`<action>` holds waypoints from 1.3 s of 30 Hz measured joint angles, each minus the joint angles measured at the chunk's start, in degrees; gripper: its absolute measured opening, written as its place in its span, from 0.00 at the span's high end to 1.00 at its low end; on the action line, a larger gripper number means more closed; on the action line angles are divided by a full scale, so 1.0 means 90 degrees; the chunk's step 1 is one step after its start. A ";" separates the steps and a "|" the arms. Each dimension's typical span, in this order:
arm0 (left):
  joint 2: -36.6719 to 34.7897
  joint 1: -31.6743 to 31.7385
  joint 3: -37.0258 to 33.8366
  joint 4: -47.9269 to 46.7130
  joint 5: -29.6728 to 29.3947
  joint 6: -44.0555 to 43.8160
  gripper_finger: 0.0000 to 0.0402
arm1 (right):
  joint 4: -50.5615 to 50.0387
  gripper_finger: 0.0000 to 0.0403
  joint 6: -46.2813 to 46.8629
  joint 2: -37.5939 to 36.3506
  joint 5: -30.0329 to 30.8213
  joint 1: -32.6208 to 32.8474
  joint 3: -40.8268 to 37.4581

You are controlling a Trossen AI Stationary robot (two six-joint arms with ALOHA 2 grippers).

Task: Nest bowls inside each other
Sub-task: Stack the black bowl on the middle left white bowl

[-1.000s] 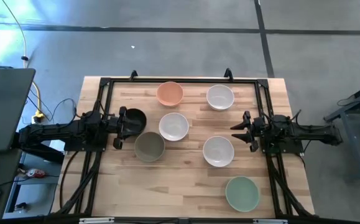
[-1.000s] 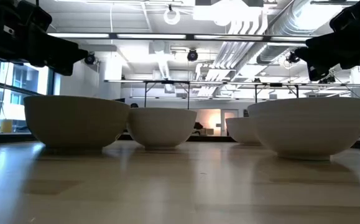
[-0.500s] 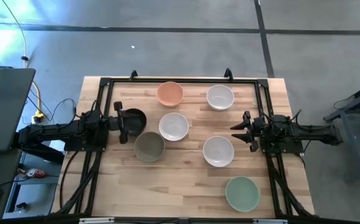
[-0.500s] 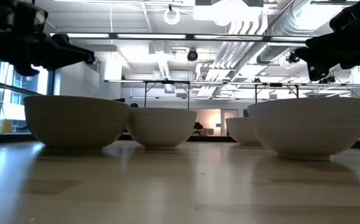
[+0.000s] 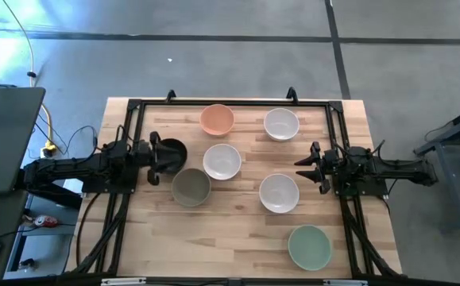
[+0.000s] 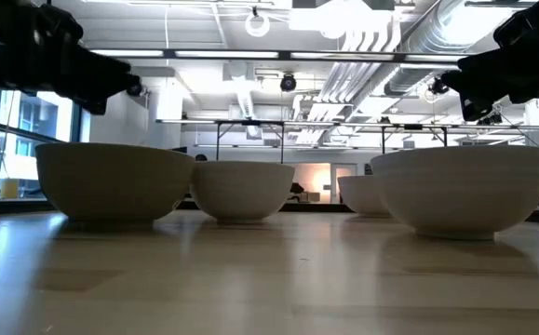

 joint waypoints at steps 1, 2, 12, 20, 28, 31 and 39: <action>0.0001 0.0000 -0.0001 0.0047 0.0050 -0.0368 0.62 | 0.0000 0.65 0.0000 0.0000 0.0002 0.0000 0.0001; 0.0005 0.0000 -0.0001 0.0123 0.0054 -0.0666 0.62 | 0.0000 0.65 0.0000 0.0000 0.0001 0.0000 0.0000; 0.0002 0.0000 -0.0001 0.0624 -0.0224 -0.1603 0.62 | 0.0000 0.65 0.0000 0.0000 0.0000 0.0000 0.0000; 0.0000 0.0000 -0.0001 0.1004 0.0128 -0.1602 0.62 | 0.0002 0.65 -0.0734 0.0000 0.0005 0.0000 0.0000; 0.0000 0.0002 -0.0001 0.0828 -0.0380 -0.1738 0.62 | -0.0005 0.65 -0.0879 0.0000 0.0254 0.0000 0.0002; 0.0002 0.0000 -0.0001 0.0599 -0.0385 -0.1738 0.62 | -0.0007 0.65 -0.0672 0.0000 0.0479 0.0000 0.0000; 0.0002 0.0000 -0.0001 0.0318 -0.0690 -0.1741 0.62 | 0.0002 0.65 0.0104 0.0000 0.0527 0.0000 0.0000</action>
